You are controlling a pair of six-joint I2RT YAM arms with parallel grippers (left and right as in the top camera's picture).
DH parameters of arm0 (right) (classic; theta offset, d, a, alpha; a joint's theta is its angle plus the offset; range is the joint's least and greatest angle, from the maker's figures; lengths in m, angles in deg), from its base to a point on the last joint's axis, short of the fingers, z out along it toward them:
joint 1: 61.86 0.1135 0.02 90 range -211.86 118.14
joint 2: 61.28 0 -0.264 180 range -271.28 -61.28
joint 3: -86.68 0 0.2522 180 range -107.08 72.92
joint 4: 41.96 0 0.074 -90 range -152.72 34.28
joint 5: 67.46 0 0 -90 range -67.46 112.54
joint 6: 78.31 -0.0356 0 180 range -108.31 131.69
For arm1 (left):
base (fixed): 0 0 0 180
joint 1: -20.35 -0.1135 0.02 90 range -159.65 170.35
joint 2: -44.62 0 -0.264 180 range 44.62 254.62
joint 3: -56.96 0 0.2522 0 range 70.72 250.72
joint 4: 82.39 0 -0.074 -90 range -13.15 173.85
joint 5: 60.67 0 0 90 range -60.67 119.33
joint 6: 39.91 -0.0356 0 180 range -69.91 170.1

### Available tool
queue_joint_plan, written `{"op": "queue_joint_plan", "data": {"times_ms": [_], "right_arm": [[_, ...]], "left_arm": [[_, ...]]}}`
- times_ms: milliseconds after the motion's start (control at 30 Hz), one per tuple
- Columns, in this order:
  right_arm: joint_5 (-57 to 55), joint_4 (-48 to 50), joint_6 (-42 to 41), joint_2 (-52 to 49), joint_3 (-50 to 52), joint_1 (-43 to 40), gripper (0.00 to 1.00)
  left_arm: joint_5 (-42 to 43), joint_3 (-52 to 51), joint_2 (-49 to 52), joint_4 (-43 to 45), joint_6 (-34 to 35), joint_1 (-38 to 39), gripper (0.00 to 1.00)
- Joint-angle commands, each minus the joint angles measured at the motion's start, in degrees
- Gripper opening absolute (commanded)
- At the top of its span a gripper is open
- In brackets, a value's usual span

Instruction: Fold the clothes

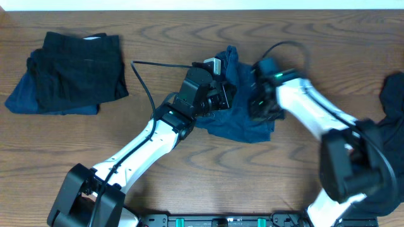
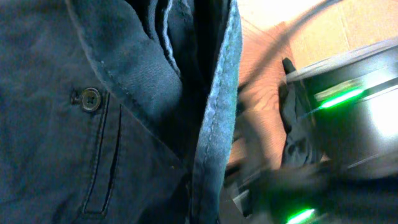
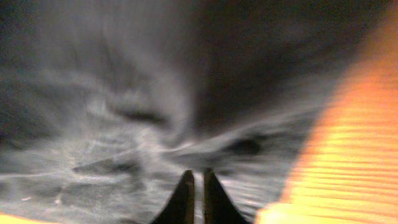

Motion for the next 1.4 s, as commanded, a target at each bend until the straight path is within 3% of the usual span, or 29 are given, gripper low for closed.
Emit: {"op": "queue_joint_plan", "data": {"times_ms": [0, 233, 467, 900, 933, 967, 1033, 1100, 1133, 1200, 1367], "right_arm": [[-2.38, -0.44, 2.01, 5.29, -2.14, -4.90, 0.07], [-2.16, 2.12, 5.92, 1.88, -1.29, -10.84, 0.01], [-1.95, 10.12, 6.40, -4.96, -1.27, -10.43, 0.01], [-1.29, 11.02, 6.45, -13.46, -1.27, -9.94, 0.01], [-1.16, 10.97, 6.45, -13.53, -1.25, -9.94, 0.01], [-1.09, 11.02, 6.43, -13.57, -1.25, -9.94, 0.01], [-1.09, 11.06, 6.45, -13.57, -1.25, -9.92, 0.01], [-1.11, 10.86, 6.45, -13.57, -1.25, -9.94, 0.01], [-1.11, 10.82, 6.45, -13.57, -1.25, -9.94, 0.01], [-1.11, 10.62, 6.45, -13.57, -1.25, -9.94, 0.01], [0.17, 7.65, 6.45, -11.89, -2.38, -10.40, 0.01]], "left_arm": [[-0.35, 0.31, 0.15, 0.20, -0.98, 0.24, 0.06], [-2.16, 0.31, 0.37, 0.28, -0.94, 0.48, 0.06], [-5.03, 0.31, 2.10, 1.66, -0.94, 2.19, 0.06], [-4.66, 0.31, 9.16, 6.93, -0.92, 7.15, 0.07], [-4.74, 0.33, 9.16, 6.93, -0.94, 7.50, 0.11], [-4.74, 0.33, 9.16, 6.97, -0.94, 7.82, 0.28], [-3.37, 0.33, 9.16, 8.00, -0.96, 8.11, 0.72], [2.25, 0.33, 8.94, 11.21, -0.96, 7.87, 0.93], [4.94, 0.37, 8.57, 12.68, -0.96, 7.54, 0.98], [7.56, 0.44, 6.86, 13.16, -1.01, 6.60, 0.98], [4.70, 0.44, 1.42, 4.48, -7.41, 1.16, 0.98]]}}
